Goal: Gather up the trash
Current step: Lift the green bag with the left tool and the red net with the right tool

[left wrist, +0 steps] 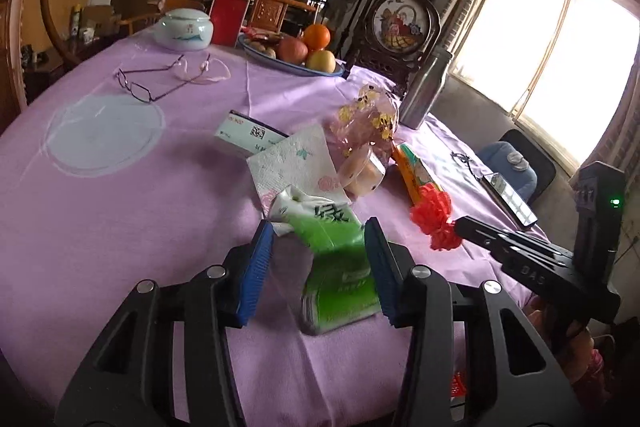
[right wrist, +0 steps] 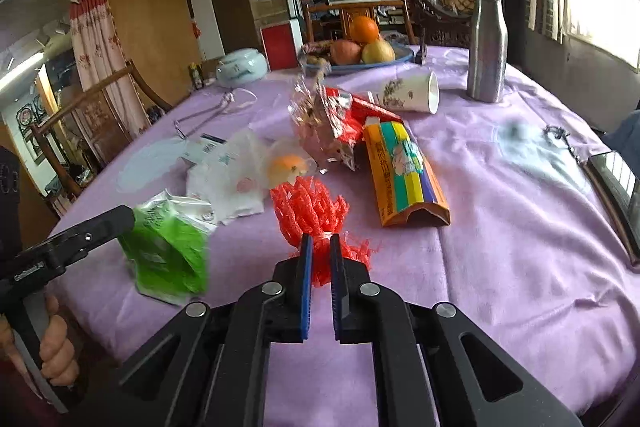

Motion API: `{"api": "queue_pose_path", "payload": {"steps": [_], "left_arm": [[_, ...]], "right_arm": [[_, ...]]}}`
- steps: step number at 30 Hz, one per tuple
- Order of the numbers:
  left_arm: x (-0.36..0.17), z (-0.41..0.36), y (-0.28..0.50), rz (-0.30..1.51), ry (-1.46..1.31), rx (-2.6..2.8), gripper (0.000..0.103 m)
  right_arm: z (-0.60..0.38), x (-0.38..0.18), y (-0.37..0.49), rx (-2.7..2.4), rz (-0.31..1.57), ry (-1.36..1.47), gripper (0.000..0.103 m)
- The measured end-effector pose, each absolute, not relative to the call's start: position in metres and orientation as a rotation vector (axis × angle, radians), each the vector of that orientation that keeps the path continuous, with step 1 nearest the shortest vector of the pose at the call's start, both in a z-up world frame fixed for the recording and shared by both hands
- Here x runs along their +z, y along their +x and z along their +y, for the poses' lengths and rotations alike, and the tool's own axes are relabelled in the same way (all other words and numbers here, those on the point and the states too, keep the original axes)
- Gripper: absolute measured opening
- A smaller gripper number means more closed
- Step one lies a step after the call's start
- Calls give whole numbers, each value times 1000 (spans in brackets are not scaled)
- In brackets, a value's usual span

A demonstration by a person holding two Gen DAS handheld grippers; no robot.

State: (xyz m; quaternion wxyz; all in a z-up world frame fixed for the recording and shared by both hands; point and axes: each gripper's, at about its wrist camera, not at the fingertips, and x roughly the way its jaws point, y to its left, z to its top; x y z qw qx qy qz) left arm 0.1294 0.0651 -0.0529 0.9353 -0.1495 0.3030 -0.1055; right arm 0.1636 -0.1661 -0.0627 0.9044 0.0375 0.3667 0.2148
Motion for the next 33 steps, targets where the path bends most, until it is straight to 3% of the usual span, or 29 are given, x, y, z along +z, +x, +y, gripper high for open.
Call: {"api": "queue_pose_path", "payload": {"steps": [7,8,9,11,15,24,25,26,27,28,30,31,33], "left_arm": [[-64,63,136,664,-331,-208,51],[-66,62,136,678,-331,-199,59],[-65,60,135,680,-330,-184,75],[-62,57,131,658,-324,-158,89],[-54,34,134,655,-259,-145,96],[-77,4,164,742,-137,-29,95],[-80,9,166,743,-155,-23,91],[-81,13,166,744,-171,-31,78],[-82,19,168,751,-203,-64,73],[-82,24,168,753,-224,-80,72],[-80,31,165,734,-230,-73,70],[-77,33,162,721,-226,-74,69],[-70,39,156,700,-236,-102,58]], "right_arm": [[-179,-63,153,446,756,116,9],[-181,-64,153,451,758,120,9],[-182,-64,152,456,759,125,9],[-183,-64,154,456,755,132,9],[-187,-69,158,458,759,156,9],[-198,-81,166,463,778,175,19],[-199,-82,167,466,780,179,20],[-199,-83,168,471,782,181,20],[-199,-84,169,480,785,184,27],[-198,-85,170,491,786,184,38],[-194,-87,171,501,780,178,48],[-192,-87,170,507,780,173,49],[-185,-91,171,512,790,156,49]]}}
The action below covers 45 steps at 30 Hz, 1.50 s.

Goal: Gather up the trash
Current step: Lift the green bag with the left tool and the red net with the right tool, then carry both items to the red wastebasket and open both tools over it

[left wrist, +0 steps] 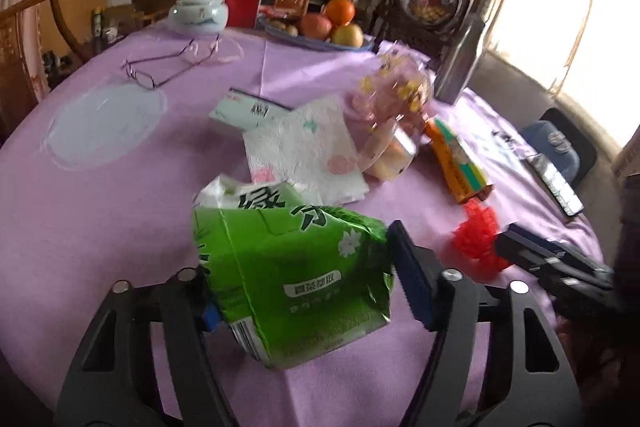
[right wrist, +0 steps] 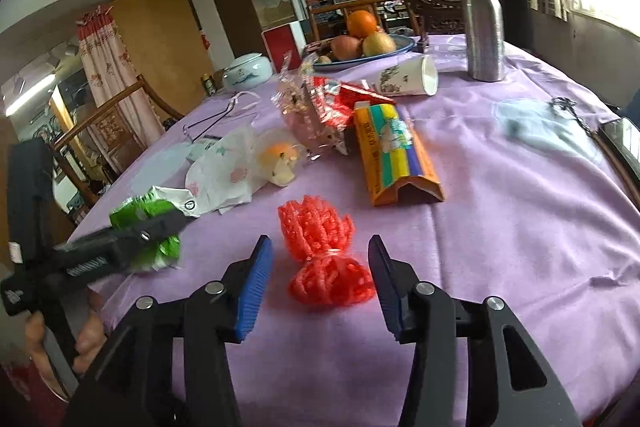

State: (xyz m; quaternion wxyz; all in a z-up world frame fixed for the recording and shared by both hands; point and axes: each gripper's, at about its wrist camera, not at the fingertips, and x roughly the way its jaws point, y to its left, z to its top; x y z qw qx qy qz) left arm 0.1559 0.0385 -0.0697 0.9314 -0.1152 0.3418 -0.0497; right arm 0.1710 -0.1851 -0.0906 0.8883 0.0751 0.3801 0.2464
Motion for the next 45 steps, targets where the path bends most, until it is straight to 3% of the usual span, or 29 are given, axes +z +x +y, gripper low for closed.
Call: {"api": "queue_pose_path", "payload": {"steps": [1,2,3,7,10,12,16,17,19,20,23,36,45], "left_arm": [[-66,40,154,695,-243,-118,55],[-63,42,151,689,-249,-130,43],[-59,43,149,687,-249,-142,38],[-59,40,149,700,-216,-133,40],[-64,36,148,713,-210,-115,56],[-65,35,148,702,-214,-82,85],[-70,31,162,712,-226,-79,86],[-72,32,166,725,-236,-84,83],[-81,36,177,764,-285,-116,54],[-84,39,180,777,-313,-140,35],[-83,42,175,759,-346,-177,12],[-13,-12,126,587,-202,-297,12],[-3,-86,101,575,-122,-437,12]], "right_arm": [[-181,-94,172,509,801,148,49],[-178,-96,173,503,809,139,48],[-176,-98,174,489,809,128,35],[-182,-94,171,477,790,163,22],[-190,-90,166,466,780,169,21],[-196,-88,163,462,775,175,21],[-205,-86,160,459,761,189,21],[-206,-86,160,460,761,193,21],[-209,-87,160,462,759,208,21],[-211,-87,160,463,757,214,20],[-218,-85,156,458,737,229,20],[-274,-55,111,408,628,304,19],[-351,-47,55,280,585,354,19]]}}
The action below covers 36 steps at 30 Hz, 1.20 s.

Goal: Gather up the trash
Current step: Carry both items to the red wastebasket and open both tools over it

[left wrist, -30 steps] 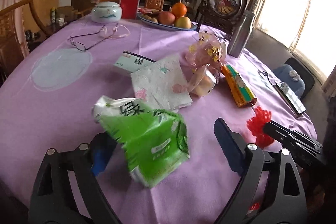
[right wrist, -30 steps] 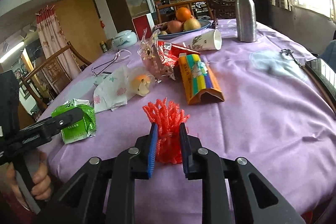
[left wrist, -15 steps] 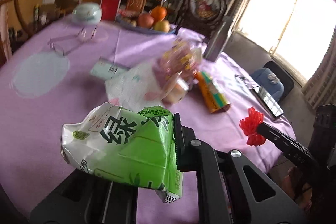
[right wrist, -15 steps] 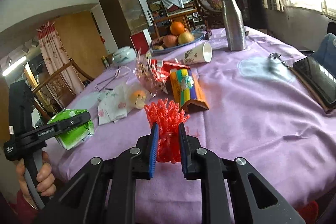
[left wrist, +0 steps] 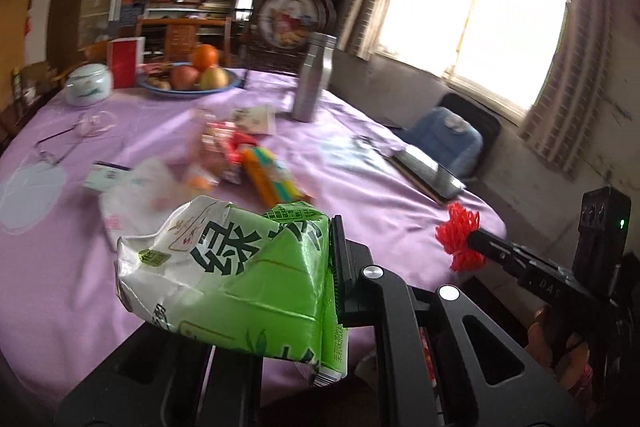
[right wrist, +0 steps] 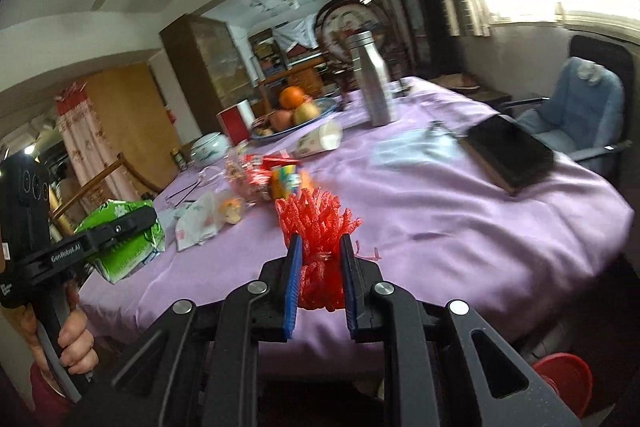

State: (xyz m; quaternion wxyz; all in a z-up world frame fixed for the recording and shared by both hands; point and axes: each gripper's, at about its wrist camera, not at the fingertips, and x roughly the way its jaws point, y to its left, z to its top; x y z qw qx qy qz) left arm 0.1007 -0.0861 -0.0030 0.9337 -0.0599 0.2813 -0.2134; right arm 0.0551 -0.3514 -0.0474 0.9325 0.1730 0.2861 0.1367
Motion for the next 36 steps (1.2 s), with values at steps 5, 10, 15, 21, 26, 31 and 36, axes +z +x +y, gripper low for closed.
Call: {"api": "queue_pose_path", "payload": {"steps": [5,10,15,21,26,31,36], "left_arm": [[-11,-140,86,595,-86,-547,12],[-21,-191,75,629,-56,-656,12],[-37,-242,65,670,5,-734,12],[-58,-283,67,726,66,-785,12],[-73,-306,71,766,116,-815,12],[-89,-339,75,806,165,-871,12],[-106,-382,72,841,222,-956,12]], "right_arm": [[-403,-54,18,177,574,386,19],[-457,-76,-21,51,586,420,20],[-507,-121,-44,-72,652,479,20],[-550,-210,-31,-205,816,523,24],[-582,-273,-22,-288,936,628,46],[-596,-261,-36,-321,875,626,51],[-610,-248,-48,-350,820,654,60]]}}
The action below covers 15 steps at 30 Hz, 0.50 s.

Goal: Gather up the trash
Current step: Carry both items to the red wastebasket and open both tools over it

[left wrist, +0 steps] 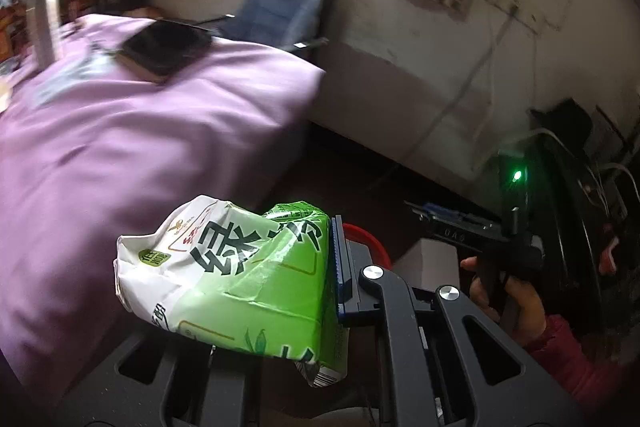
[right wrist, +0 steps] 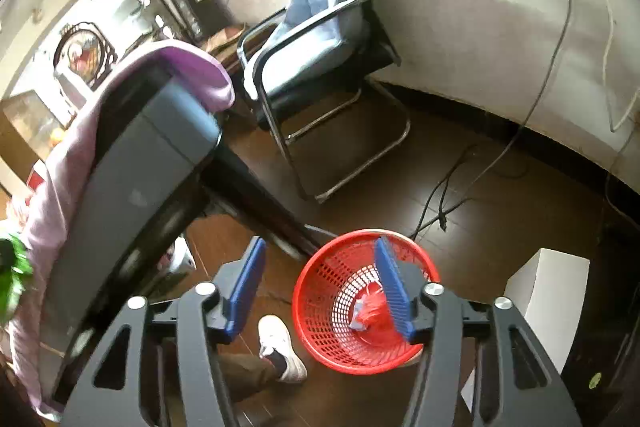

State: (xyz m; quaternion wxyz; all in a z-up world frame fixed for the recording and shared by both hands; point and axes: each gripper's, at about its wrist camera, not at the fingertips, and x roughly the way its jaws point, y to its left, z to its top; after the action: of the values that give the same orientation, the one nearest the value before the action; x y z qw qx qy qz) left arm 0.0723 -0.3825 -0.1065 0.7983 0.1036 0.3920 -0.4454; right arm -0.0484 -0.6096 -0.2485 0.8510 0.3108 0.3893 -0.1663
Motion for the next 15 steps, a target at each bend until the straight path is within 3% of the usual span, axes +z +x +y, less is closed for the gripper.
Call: {"api": "queue_pose_path", "payload": {"steps": [4,5,7,8,9,12,15], "left_arm": [[-135,-435,69,888,315,-1036,14],[-143,-447,70,901,331,-1050,18],[-168,-479,72,962,403,-1078,48],[-181,-494,73,986,454,-1055,71],[-197,-508,72,998,520,-1014,79],[-231,-537,64,1001,724,-924,80],[-230,-536,58,956,748,-909,82]], "right_arm": [[-622,-246,-66,-389,811,661,61],[-623,-245,-69,-396,814,663,61],[-627,-245,-76,-415,823,665,61],[-630,-247,-80,-423,827,665,61],[-631,-248,-84,-434,831,666,61],[-635,-250,-94,-453,840,670,62],[-637,-252,-99,-457,845,674,62]]}}
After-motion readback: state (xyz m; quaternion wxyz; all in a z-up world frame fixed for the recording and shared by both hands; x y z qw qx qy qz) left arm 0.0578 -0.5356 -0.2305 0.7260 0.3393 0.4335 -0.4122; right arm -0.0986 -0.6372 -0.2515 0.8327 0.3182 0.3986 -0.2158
